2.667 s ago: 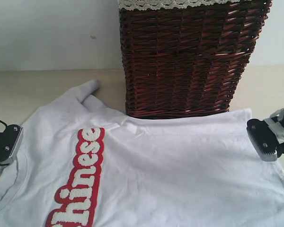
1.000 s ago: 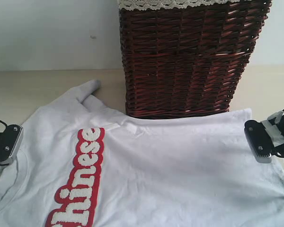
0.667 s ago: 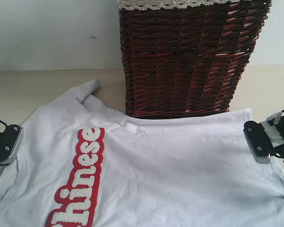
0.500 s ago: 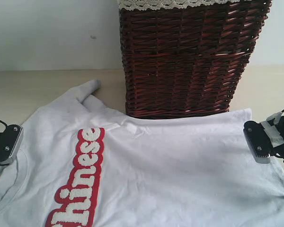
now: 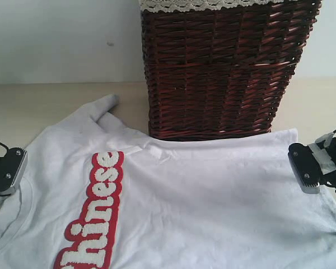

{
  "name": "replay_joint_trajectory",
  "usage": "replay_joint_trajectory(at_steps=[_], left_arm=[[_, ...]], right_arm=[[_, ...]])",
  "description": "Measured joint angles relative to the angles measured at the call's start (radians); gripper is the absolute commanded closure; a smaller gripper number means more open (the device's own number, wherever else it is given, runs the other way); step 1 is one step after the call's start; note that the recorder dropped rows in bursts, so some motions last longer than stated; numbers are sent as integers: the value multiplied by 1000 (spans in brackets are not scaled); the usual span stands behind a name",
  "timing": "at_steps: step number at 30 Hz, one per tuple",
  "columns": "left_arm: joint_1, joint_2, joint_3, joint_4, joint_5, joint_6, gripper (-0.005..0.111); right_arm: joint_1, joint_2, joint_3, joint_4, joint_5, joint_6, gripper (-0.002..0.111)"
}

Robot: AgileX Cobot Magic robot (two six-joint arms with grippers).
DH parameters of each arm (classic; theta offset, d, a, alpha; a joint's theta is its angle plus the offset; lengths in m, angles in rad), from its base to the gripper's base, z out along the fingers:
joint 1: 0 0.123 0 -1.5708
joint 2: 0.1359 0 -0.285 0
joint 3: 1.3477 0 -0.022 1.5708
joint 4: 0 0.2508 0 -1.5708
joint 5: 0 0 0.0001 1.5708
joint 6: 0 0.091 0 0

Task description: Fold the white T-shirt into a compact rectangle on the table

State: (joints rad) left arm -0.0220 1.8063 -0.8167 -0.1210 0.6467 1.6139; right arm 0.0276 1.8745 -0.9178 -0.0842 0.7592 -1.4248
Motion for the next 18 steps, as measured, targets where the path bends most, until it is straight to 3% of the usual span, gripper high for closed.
replay_joint_trajectory(at_steps=[18], left_arm=[[0,0,0,0,0,0,1]], right_arm=[[-4,2,-5,61,-6,6,3]])
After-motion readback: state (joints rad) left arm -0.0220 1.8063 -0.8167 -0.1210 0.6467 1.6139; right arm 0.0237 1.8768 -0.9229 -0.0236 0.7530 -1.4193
